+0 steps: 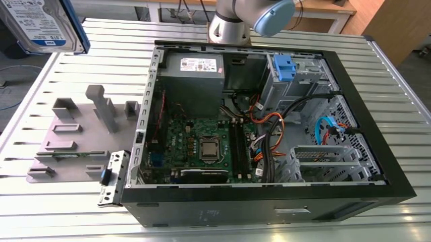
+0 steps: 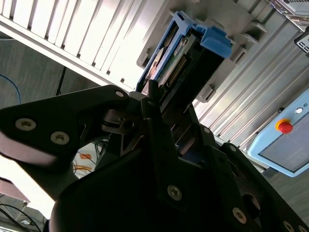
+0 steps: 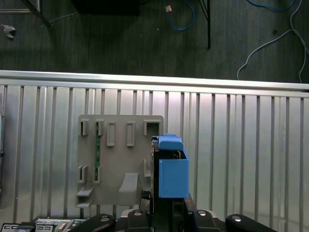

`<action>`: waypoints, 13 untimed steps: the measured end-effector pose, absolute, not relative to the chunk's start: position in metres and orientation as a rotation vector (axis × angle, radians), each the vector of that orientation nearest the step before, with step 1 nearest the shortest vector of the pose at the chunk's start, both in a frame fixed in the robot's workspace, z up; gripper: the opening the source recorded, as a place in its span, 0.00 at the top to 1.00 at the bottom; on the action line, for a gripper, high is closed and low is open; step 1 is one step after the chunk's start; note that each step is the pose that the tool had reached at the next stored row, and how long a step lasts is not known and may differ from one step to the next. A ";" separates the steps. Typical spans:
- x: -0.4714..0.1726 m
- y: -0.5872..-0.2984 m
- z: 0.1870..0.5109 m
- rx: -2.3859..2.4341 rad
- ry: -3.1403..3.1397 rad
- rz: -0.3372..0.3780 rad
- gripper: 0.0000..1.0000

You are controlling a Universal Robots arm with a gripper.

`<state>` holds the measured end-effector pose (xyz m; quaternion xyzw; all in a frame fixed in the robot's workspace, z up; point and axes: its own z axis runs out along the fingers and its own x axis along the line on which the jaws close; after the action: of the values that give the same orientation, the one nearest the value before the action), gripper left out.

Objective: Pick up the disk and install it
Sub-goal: 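Pick up the disk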

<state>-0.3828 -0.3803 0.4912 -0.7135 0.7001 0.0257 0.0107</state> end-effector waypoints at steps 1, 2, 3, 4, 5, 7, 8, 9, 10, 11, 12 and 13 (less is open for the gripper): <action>-0.382 -0.380 0.491 -2.227 2.184 0.080 0.65; -0.381 -0.380 0.491 -2.227 2.184 0.080 0.65; -0.380 -0.380 0.491 -2.227 2.184 0.080 0.65; -0.379 -0.380 0.491 -2.227 2.184 0.080 0.65; -0.378 -0.380 0.491 -2.227 2.184 0.080 0.65; -0.375 -0.380 0.491 -2.226 2.185 0.080 0.65; -0.374 -0.380 0.491 -2.226 2.184 0.080 0.65; -0.373 -0.380 0.491 -2.226 2.184 0.080 0.65; -0.372 -0.380 0.491 -2.226 2.184 0.080 0.65; -0.370 -0.380 0.491 -2.226 2.184 0.080 0.65; -0.369 -0.380 0.491 -2.226 2.185 0.080 0.65; -0.368 -0.380 0.491 -2.226 2.184 0.080 0.65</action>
<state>-0.3680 -0.3803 0.4912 -0.7135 0.7001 0.0258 0.0108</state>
